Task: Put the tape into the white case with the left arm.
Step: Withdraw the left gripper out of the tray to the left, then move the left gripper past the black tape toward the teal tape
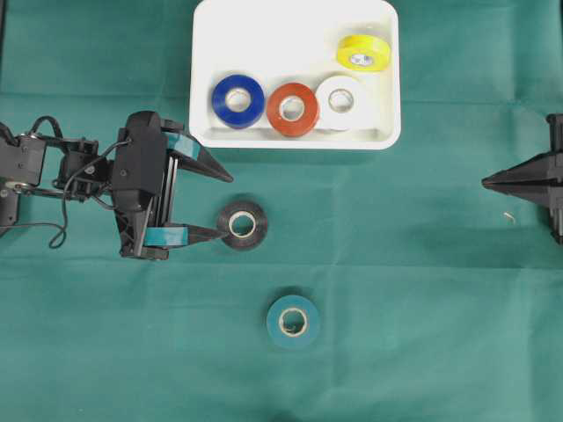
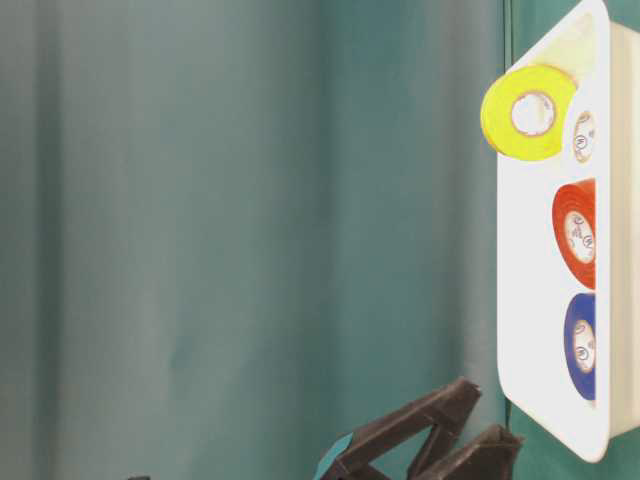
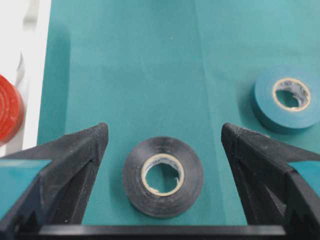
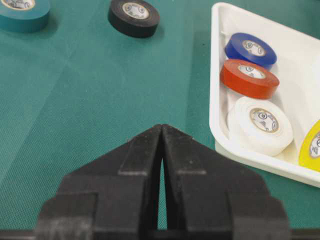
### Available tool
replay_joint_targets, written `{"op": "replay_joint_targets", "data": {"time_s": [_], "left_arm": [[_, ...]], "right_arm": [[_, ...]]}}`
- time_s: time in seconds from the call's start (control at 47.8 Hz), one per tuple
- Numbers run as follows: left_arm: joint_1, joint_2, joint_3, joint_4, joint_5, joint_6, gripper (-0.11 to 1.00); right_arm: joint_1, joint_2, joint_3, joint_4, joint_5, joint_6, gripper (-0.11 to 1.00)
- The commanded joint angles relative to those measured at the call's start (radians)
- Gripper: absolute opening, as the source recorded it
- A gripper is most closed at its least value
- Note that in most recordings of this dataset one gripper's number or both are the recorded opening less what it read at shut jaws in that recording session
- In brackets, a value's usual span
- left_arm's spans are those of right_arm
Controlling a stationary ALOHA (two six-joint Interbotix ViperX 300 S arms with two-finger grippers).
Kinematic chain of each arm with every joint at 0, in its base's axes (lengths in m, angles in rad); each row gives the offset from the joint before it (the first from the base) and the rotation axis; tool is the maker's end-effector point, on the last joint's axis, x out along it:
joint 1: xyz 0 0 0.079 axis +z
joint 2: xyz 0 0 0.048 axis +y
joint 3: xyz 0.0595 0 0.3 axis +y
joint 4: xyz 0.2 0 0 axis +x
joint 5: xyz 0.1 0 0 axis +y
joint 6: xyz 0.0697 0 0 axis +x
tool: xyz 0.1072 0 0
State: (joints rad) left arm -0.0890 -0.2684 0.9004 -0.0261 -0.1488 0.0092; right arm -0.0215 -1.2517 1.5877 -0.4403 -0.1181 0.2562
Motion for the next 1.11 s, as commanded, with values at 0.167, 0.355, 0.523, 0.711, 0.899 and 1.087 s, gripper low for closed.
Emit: {"op": "replay_joint_targets", "data": {"time_s": [0.167, 0.355, 0.523, 0.711, 0.899, 1.087], "left_arm": [[-0.023, -0.003, -0.003, -0.002, -0.064, 0.000, 0.95], [-0.041, 0.018, -0.003, -0.003, -0.095, -0.002, 0.95], [-0.055, 0.163, -0.072, -0.002, -0.094, 0.002, 0.94], [-0.075, 0.264, -0.163, -0.003, -0.074, 0.003, 0.95], [-0.091, 0.321, -0.207, -0.002, -0.029, -0.003, 0.95], [-0.100, 0.382, -0.253, -0.002, -0.023, -0.077, 0.95]], "right_arm": [[0.000, 0.009, 0.015, -0.011, -0.009, -0.002, -0.09], [0.000, 0.009, 0.015, -0.012, -0.009, -0.002, -0.09], [0.000, 0.009, 0.015, -0.011, -0.009, -0.002, -0.09], [-0.002, 0.009, 0.014, -0.012, -0.009, -0.002, -0.09], [0.000, 0.009, 0.015, -0.012, -0.009, -0.002, -0.09], [0.000, 0.009, 0.015, -0.012, -0.009, -0.002, -0.09]]}}
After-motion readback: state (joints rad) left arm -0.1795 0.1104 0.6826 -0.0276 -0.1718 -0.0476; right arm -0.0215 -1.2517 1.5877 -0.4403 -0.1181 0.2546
